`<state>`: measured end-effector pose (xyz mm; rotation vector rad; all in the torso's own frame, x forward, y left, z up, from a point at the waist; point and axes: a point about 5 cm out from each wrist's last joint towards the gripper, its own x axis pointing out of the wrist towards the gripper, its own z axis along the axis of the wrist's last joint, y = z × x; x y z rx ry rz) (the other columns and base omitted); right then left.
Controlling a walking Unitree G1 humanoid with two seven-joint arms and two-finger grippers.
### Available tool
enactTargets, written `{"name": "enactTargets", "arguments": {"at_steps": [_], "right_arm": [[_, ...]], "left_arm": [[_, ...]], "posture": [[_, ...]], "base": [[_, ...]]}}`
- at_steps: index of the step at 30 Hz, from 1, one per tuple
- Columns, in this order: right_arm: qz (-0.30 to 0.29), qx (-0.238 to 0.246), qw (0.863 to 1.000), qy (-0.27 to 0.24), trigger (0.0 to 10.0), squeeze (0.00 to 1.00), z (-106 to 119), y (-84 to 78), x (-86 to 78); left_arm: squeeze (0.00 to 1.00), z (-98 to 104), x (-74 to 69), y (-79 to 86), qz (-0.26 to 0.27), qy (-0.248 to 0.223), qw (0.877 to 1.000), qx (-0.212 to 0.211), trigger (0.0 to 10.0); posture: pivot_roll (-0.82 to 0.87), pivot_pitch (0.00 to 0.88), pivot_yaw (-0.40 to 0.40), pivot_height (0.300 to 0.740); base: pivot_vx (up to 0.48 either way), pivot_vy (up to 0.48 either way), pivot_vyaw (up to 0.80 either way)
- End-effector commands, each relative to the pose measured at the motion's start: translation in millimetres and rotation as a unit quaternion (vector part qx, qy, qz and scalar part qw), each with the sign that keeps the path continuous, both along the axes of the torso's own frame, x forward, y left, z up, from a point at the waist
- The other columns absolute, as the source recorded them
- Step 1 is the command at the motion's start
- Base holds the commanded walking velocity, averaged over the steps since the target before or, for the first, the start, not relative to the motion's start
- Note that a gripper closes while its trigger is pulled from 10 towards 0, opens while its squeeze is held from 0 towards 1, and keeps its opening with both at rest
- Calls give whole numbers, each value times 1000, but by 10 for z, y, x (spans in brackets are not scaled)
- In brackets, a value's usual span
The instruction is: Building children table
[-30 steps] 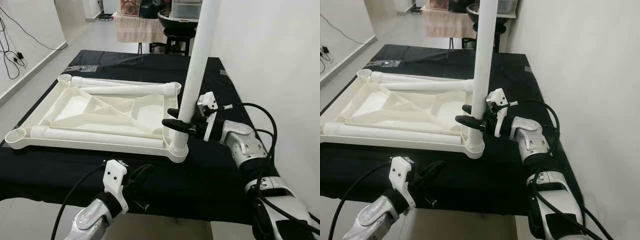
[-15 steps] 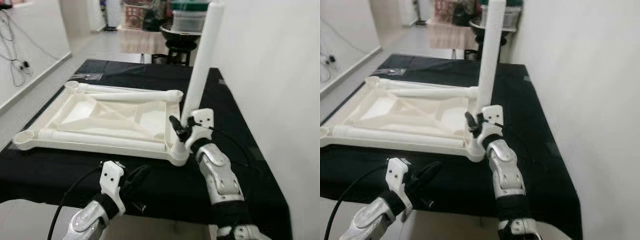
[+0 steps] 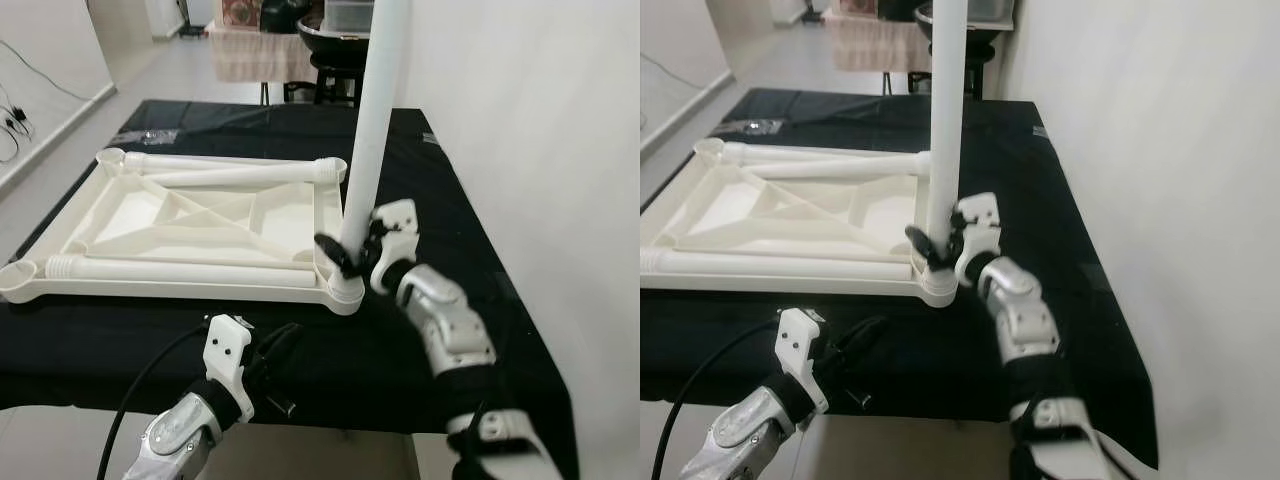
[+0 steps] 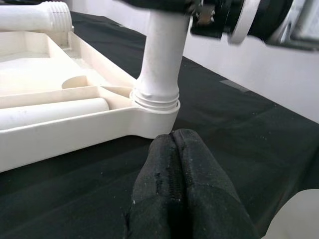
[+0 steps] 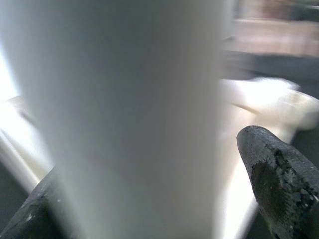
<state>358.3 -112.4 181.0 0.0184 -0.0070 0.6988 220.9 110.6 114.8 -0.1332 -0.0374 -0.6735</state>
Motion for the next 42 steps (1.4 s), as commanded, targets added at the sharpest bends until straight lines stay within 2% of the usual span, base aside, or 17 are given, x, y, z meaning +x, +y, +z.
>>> {"name": "enactTargets", "arguments": {"at_steps": [1, 2, 6, 14, 15, 16, 27, 29, 32, 33, 34, 35, 36, 37, 38, 40, 42], "right_arm": [[72, -6, 997, -14, 10000, 0, 43, 88, 1], [72, -6, 997, -14, 10000, 0, 43, 88, 1], [162, -3, 987, -9, 10000, 0, 91, 67, 59], [220, -20, 975, 12, 10000, 0, 26, 34, 51], [224, -21, 974, 16, 2078, 0, 16, 6, 66], [220, -18, 975, 19, 0, 0, 15, -26, 84], [194, 1, 981, 0, 0, 0, -24, -245, 64], [142, -7, 990, 5, 0, 0, -94, -329, 26], [115, -12, 993, 9, 0, 0, -128, -360, 19], [31, -25, 999, 17, 0, 0, -211, -359, 37], [-155, -29, 987, 18, 0, 0, -284, -402, 62], [-155, -29, 987, 18, 0, 0, -284, -402, 62], [-206, -5, 978, 36, 0, 0, -380, -262, -72], [-206, -5, 978, 36, 0, 0, -380, -262, -72], [-232, 16, 971, 49, 0, 0, -428, -176, -181], [-198, 11, 979, 51, 0, 0, -474, 21, -247], [-195, 1, 980, 47, 0, 0, -486, 41, -232]], "left_arm": [[0, -20, -3, -1, 0, 5, 1000, 3, 10000], [0, -20, -3, -1, 0, 5, 1000, 3, 10000], [0, -27, -2, -10, 0, 5, 1000, 4, 10000], [0, -34, -9, -16, 1, 5, 1000, 7, 10000], [0, -37, -14, -16, 1, 5, 1000, 7, 10000], [0, -40, -17, -18, 1, 6, 1000, 7, 10000], [0, -40, -29, -20, -1, 8, 1000, 5, 10000], [0, -37, -31, -12, -2, 9, 1000, 5, 10000], [0, -37, -32, -9, -2, 9, 1000, 5, 10000], [0, -36, -33, 0, -2, 9, 1000, 5, 10000], [0, -30, -30, 11, -2, 8, 1000, 6, 10000], [0, -30, -30, 11, -2, 8, 1000, 6, 10000], [0, -28, -25, 22, -1, 8, 1000, 7, 10000], [0, -28, -25, 22, -1, 8, 1000, 7, 10000], [0, -27, -21, 28, 0, 8, 1000, 7, 10000], [0, -36, -1, 44, -1, 10, 1000, 11, 10000], [0, -40, 5, 46, -2, 11, 1000, 12, 10000]], "posture": [[63, 38, -71, 740], [63, 38, -71, 740], [78, 34, -78, 740], [85, 32, -79, 740], [87, 32, -78, 740], [87, 32, -78, 740], [79, 37, -69, 740], [71, 39, -69, 740], [71, 39, -69, 740], [69, 39, -73, 740], [67, 48, -65, 740], [67, 48, -65, 740], [69, 49, -59, 740], [69, 49, -59, 740], [69, 49, -59, 740], [71, 30, -45, 740], [71, 30, -45, 740]], "base": [[0, 0, 0], [0, 0, 0], [0, 0, 0], [0, 0, 0], [0, 0, 0], [0, 0, 0], [0, 0, 0], [0, 0, 0], [0, 0, 0], [0, 0, 0], [0, 0, 0], [0, 0, 0], [0, 0, 0], [0, 0, 0], [0, 0, 0], [0, 0, 0], [0, 0, 0]]}}
